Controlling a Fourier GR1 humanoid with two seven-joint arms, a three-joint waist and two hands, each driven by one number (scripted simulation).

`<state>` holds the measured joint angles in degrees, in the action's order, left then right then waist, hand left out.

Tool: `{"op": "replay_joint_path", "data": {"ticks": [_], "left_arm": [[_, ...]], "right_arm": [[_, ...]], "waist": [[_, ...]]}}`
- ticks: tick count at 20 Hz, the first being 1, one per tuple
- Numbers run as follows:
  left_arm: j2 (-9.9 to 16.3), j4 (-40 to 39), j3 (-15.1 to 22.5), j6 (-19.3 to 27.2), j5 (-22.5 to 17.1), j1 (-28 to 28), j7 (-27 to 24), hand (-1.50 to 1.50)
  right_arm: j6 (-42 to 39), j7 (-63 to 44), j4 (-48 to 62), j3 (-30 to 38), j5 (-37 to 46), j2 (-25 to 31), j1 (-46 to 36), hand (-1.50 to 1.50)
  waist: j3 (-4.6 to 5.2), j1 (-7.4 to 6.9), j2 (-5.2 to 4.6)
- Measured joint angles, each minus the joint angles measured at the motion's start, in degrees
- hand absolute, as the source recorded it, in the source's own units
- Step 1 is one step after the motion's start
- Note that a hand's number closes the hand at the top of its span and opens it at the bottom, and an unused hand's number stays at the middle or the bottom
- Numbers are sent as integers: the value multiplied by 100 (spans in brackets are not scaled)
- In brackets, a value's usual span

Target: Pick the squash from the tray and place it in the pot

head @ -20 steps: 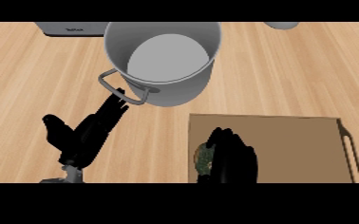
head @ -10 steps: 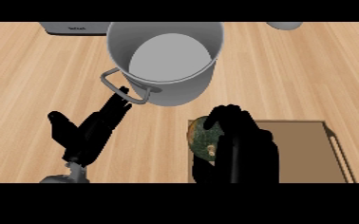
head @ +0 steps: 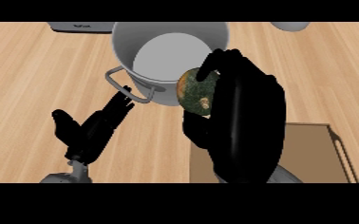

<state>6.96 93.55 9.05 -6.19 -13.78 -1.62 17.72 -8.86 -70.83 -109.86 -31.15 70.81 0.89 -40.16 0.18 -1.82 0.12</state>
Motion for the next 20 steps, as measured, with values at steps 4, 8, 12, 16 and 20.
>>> {"op": "replay_joint_path", "data": {"ticks": [4,8,12,16,20], "left_arm": [[-55,12,46,9,16,-31,15,0],[-63,-105,21,-49,32,-56,-116,0],[-84,-176,39,-47,81,-131,-94,0],[-57,-87,-25,-75,3,-193,8,0],[-91,-42,30,-73,48,-196,17,0]], "right_arm": [[42,101,832,630,-450,-12,-866,150],[187,358,1819,1164,-827,-27,-1548,150],[450,609,2997,1550,-1145,-41,-2165,150],[921,945,4264,1893,-1321,-52,-2699,150],[1698,1331,5476,2135,-1430,-65,-3048,150]], "waist": [[-1,-65,-19],[-3,-61,-39],[-6,-76,-57],[-7,-121,-79],[-9,-162,-101]]}}
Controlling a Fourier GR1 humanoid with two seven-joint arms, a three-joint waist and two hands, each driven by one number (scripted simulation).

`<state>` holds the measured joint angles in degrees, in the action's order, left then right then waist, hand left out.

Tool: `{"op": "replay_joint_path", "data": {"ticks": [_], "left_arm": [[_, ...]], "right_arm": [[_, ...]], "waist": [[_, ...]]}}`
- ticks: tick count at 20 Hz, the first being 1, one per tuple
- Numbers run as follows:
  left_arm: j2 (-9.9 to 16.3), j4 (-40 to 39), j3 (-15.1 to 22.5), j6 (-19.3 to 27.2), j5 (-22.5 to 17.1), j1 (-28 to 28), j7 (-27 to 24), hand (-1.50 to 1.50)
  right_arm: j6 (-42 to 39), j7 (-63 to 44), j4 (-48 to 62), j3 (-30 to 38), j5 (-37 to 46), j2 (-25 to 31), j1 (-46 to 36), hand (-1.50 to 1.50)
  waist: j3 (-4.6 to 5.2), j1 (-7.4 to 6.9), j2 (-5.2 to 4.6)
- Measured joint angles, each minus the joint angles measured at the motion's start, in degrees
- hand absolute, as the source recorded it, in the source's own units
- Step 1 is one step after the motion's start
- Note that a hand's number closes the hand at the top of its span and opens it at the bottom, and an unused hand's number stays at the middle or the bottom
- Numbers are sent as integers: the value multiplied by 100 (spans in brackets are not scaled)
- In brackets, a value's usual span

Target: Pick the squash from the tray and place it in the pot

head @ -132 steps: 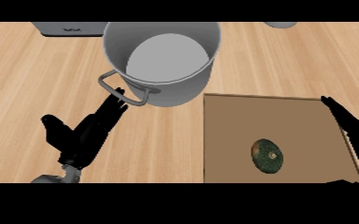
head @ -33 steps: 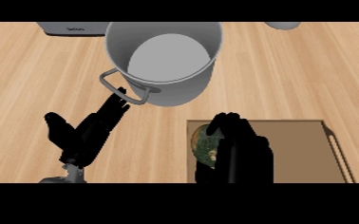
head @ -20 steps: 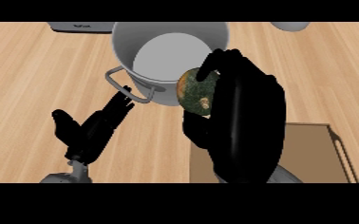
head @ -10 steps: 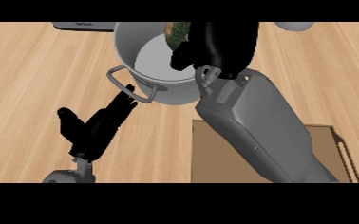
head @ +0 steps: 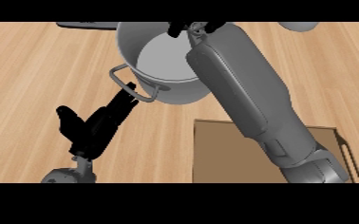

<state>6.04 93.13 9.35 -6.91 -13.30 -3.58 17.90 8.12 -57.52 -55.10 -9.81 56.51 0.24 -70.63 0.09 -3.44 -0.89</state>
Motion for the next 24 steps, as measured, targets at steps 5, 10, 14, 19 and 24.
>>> {"op": "replay_joint_path", "data": {"ticks": [5,10,14,19,24], "left_arm": [[-23,25,36,-49,-8,-47,24,0],[-18,29,70,-96,13,-120,57,0],[-74,6,150,-81,69,-177,92,0],[-130,-43,214,-101,100,-248,68,0],[-101,-67,171,-164,40,-336,119,0]], "right_arm": [[978,450,1206,165,-301,-10,-312,150],[1674,892,2173,318,-711,-16,-571,150],[2087,1106,2716,532,-1093,-20,-688,-150],[2918,1705,2775,965,-1817,-19,-496,-150],[3504,2532,2795,1268,-2488,-21,-389,-150]], "waist": [[1,-114,-43],[1,-233,-89],[0,-318,-123],[-9,-439,-180],[-13,-505,-196]]}}
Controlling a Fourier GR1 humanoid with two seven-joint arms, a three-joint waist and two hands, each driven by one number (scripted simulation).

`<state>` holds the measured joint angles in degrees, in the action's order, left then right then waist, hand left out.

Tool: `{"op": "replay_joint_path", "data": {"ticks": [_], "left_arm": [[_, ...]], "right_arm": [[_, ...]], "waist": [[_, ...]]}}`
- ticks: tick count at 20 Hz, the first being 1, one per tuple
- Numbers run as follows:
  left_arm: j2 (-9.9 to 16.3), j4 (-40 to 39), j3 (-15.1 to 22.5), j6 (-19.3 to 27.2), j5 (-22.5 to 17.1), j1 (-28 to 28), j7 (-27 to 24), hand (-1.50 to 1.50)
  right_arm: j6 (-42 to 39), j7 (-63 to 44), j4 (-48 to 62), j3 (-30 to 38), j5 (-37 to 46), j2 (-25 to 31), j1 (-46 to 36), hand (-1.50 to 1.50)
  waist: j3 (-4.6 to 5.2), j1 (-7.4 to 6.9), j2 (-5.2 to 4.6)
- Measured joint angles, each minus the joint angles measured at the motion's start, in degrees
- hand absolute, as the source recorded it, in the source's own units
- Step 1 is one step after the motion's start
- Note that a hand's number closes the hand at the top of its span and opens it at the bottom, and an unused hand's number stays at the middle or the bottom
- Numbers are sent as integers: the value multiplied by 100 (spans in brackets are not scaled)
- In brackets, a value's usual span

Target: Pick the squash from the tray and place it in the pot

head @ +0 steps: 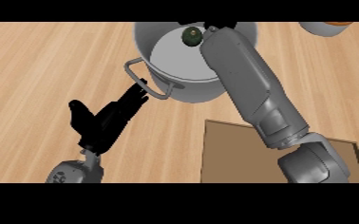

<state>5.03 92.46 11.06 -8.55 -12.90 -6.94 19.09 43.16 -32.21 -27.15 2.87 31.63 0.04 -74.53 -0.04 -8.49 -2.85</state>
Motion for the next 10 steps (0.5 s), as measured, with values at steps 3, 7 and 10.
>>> {"op": "replay_joint_path", "data": {"ticks": [3,7,10], "left_arm": [[-18,6,34,9,44,40,-41,0],[-44,19,27,47,64,60,-51,0],[-40,6,-3,74,81,118,-72,0]], "right_arm": [[341,509,24,86,-327,-1,65,-150],[820,1019,229,123,-526,3,78,-150],[1061,1240,478,207,-577,10,20,-150]], "waist": [[0,-17,10],[4,41,33],[6,135,56]]}}
